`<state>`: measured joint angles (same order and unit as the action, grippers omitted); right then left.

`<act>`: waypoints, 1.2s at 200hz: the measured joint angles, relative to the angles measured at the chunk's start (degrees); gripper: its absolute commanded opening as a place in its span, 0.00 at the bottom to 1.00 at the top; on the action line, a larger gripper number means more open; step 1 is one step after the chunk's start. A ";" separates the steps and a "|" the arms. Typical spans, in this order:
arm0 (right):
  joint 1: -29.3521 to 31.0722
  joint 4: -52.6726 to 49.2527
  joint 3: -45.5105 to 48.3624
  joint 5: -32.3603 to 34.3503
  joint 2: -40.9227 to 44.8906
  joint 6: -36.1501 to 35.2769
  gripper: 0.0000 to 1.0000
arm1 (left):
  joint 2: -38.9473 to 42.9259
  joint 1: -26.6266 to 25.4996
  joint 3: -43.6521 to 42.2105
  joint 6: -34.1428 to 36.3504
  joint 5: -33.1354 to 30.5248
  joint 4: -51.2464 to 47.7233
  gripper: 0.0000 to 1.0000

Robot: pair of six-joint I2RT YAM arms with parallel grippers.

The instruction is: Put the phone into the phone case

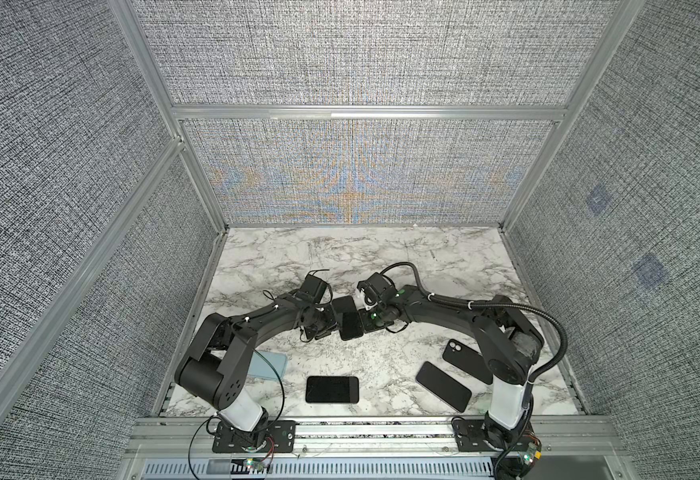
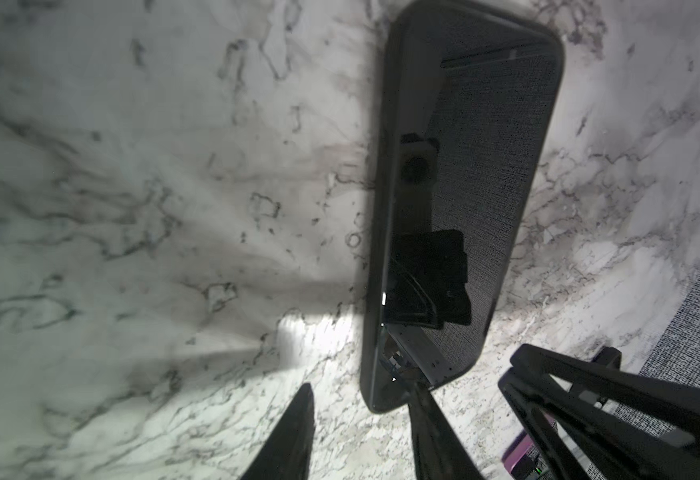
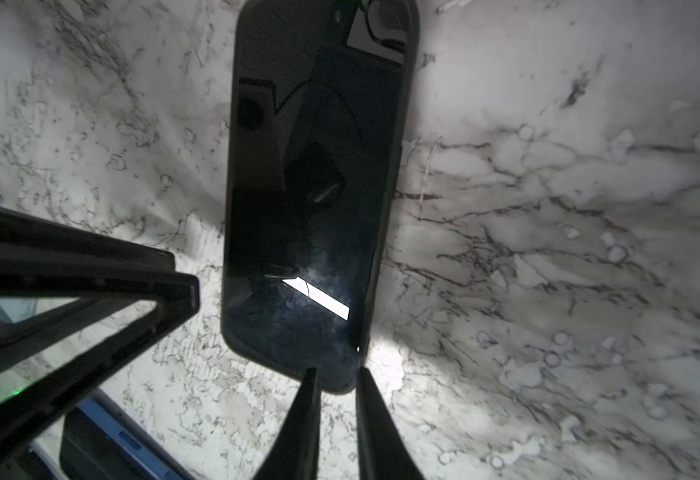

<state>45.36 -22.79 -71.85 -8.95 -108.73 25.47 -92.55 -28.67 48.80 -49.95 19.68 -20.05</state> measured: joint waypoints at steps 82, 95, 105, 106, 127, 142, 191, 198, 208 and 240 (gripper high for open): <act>2.95 -3.10 -5.42 6.16 -1.79 -0.76 0.78 | 5.27 5.29 -2.25 1.31 -0.24 -2.62 0.71; 3.80 -3.85 -7.13 7.43 -3.02 -0.76 0.82 | 6.47 6.51 -2.62 1.86 -0.33 -3.37 0.80; 4.44 -4.48 -8.70 8.41 -4.24 -0.76 0.87 | 7.37 7.45 -2.89 2.27 -0.68 -4.09 0.86; 4.55 -4.59 -8.94 8.61 -4.42 -0.76 0.87 | 7.43 7.52 -2.91 2.29 -0.68 -4.13 0.86; 5.40 -6.03 -13.03 10.45 -7.48 -0.76 0.90 | 9.18 9.07 -3.61 3.10 -1.36 -5.77 0.97; 5.66 -7.82 -15.76 11.96 -9.51 -0.74 0.92 | 10.43 10.12 -3.93 3.41 -1.79 -6.88 0.98; 6.36 -12.11 -20.13 16.06 -13.03 -0.44 0.97 | 12.74 12.66 -5.40 3.93 -3.91 -8.87 0.98; 6.36 -12.50 -20.44 16.24 -13.31 -0.26 0.98 | 12.79 12.74 -5.60 4.13 -4.09 -8.87 0.98; 6.47 -12.98 -20.90 16.48 -13.77 -0.07 0.98 | 12.79 13.03 -5.88 4.35 -4.09 -8.87 0.98; 6.47 -13.64 -21.79 16.33 -15.23 0.79 0.98 | 12.81 13.33 -6.56 4.50 -4.09 -8.90 0.98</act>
<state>51.83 -36.42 -93.65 7.38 -123.96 26.26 -79.75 -15.33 42.24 -45.45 15.59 -28.95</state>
